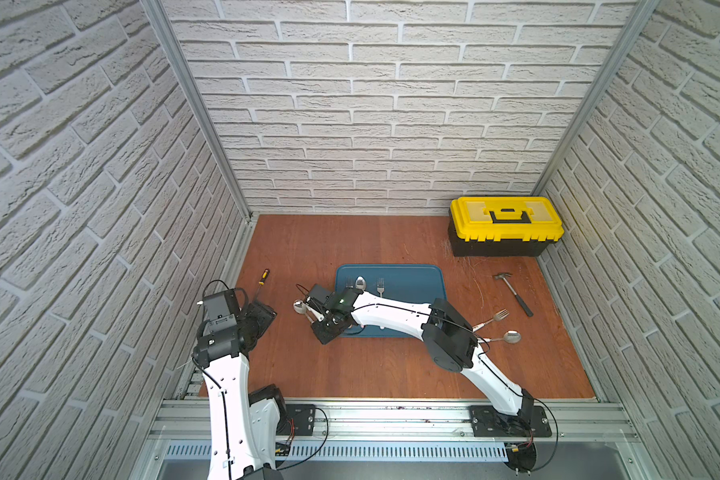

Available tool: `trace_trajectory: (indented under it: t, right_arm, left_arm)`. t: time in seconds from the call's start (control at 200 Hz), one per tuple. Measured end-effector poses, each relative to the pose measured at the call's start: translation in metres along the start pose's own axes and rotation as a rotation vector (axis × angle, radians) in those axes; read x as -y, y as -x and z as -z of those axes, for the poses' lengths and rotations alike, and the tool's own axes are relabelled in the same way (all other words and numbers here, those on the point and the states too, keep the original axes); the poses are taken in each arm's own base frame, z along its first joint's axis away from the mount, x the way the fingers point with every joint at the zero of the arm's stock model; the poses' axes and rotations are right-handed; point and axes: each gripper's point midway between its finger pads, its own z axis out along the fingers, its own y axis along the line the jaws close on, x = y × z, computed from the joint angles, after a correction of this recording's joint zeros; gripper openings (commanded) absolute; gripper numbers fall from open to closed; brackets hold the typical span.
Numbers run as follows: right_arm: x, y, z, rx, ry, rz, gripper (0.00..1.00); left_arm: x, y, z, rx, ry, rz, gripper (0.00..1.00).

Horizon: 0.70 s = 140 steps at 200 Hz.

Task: Set the spoon and fork side by side
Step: Pick up the spoon from the center of the board.

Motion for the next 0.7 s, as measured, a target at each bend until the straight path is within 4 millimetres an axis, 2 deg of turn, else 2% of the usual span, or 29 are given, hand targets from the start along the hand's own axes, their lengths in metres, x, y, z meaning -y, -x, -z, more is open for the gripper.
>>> trace_trajectory:
  t: [0.255, 0.405, 0.54, 0.7]
  right_arm:
    - [-0.006, 0.011, 0.02, 0.064, 0.021, -0.003, 0.02]
    - [0.005, 0.015, 0.033, 0.096, 0.008, -0.042, 0.02]
    - [0.042, 0.004, 0.054, 0.112, -0.035, -0.135, 0.02]
    - [0.1, -0.012, 0.098, 0.179, -0.109, -0.28, 0.02]
  left_arm:
    - [0.0, 0.0, 0.0, -0.002, -0.003, 0.0, 0.7]
    - [0.001, 0.0, 0.0, -0.001, -0.007, -0.001, 0.7]
    - [0.002, 0.0, -0.001, -0.002, -0.013, -0.002, 0.7]
    - [0.003, -0.002, -0.004, -0.009, -0.023, -0.002, 0.7]
